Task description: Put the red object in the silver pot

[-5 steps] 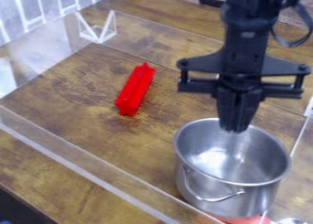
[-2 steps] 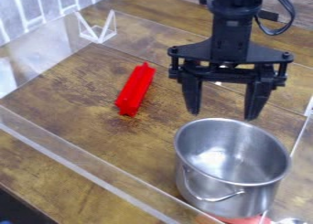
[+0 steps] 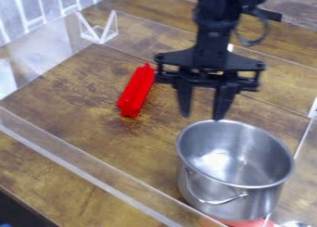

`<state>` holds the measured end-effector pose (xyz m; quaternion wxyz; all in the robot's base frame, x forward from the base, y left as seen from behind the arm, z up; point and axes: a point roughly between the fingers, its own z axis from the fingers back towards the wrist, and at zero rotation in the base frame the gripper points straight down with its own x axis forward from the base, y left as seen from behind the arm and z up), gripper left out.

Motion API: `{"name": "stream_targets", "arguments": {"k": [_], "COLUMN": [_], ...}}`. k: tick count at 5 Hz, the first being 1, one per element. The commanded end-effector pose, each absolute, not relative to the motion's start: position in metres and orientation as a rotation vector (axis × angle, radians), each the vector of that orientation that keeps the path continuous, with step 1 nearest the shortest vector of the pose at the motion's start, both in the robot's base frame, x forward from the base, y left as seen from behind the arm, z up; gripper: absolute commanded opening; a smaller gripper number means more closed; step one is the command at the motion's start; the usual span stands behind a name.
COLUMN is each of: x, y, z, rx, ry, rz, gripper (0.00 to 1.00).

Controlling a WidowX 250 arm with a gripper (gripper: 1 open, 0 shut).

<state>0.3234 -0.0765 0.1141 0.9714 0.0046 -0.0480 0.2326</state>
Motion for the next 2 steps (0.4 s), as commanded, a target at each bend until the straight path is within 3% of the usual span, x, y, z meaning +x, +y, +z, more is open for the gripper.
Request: {"name": "stream_targets", "arguments": {"k": [1, 2], "x": [0.341, 0.346], "y": [-0.047, -0.004], "z": [0.123, 0.121], "rx": [-0.013, -0.009], "ry": [-0.168, -0.192], "rz": [0.499, 0.568], "gripper": [1.00, 1.00]}}
